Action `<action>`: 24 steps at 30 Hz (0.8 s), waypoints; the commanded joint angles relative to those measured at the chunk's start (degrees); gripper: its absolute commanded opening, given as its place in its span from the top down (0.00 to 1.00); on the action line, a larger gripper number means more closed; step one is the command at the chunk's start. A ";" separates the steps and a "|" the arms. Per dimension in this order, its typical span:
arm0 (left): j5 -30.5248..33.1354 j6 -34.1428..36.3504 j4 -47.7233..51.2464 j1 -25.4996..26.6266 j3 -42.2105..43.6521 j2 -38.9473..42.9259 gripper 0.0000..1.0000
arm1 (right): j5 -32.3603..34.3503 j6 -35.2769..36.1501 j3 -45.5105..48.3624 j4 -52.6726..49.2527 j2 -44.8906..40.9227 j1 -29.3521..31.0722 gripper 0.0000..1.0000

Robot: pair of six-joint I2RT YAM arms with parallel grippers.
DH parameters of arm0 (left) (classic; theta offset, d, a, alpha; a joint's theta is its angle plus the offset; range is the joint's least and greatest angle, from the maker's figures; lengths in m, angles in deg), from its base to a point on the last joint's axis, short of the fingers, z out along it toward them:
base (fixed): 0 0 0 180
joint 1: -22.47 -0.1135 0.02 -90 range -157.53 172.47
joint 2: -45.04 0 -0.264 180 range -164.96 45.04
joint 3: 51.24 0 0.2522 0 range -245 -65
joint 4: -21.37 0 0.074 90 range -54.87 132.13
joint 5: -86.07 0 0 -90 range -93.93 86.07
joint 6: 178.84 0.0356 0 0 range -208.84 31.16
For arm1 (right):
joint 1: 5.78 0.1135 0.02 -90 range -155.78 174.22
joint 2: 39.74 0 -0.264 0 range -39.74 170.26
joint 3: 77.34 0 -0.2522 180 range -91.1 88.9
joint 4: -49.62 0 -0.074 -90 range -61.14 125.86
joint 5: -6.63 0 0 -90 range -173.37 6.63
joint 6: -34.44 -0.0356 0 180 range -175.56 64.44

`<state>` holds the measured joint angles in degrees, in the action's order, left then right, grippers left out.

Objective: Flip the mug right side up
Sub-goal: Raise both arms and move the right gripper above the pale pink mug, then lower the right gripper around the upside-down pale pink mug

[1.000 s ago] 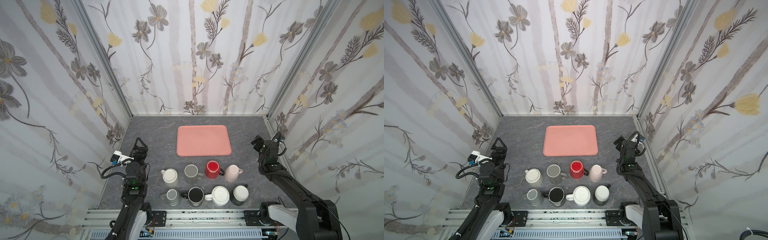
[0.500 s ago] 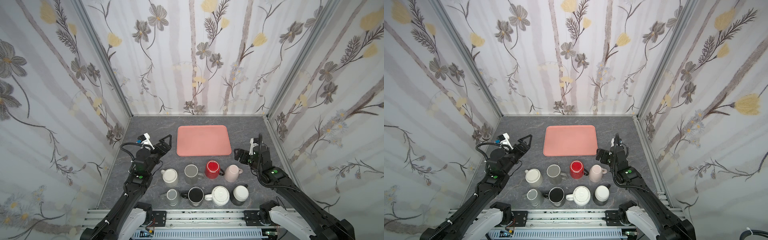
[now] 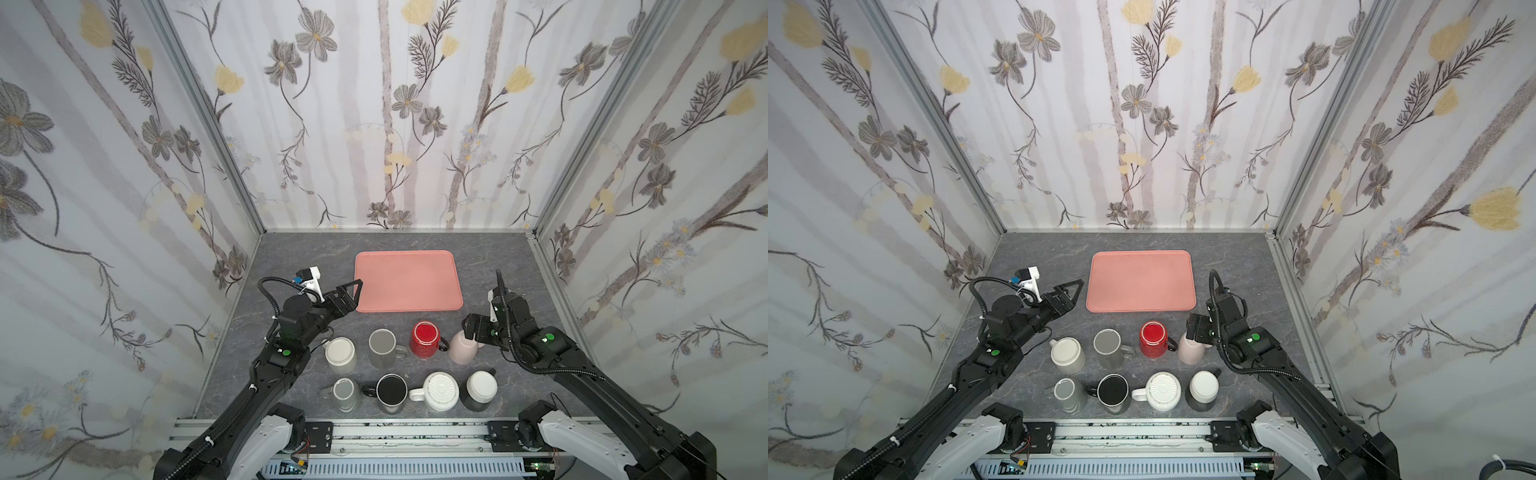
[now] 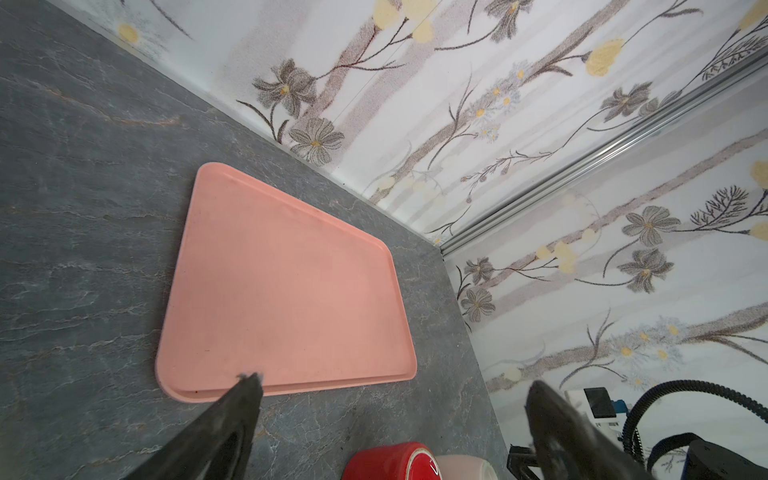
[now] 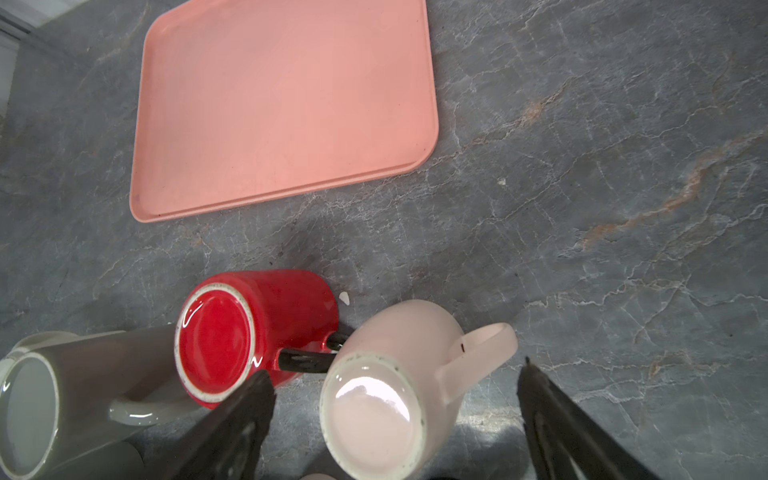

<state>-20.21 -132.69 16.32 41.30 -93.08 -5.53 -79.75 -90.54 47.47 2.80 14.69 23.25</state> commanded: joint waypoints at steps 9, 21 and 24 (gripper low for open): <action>-1.22 0.97 -0.88 0.08 -0.71 -0.24 0.00 | 2.66 -4.39 -3.37 -7.98 2.13 5.78 0.16; -1.72 -0.23 -0.42 0.13 -1.27 -1.65 0.00 | 1.71 -6.80 -3.21 -8.08 2.44 8.97 0.24; -0.27 -0.40 0.77 0.14 -1.50 -0.73 0.00 | 2.75 -7.71 -2.97 -8.35 2.12 10.16 0.25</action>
<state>-21.74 -132.61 16.87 41.39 -93.78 -6.97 -78.29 -96.15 44.21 -5.00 17.19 32.72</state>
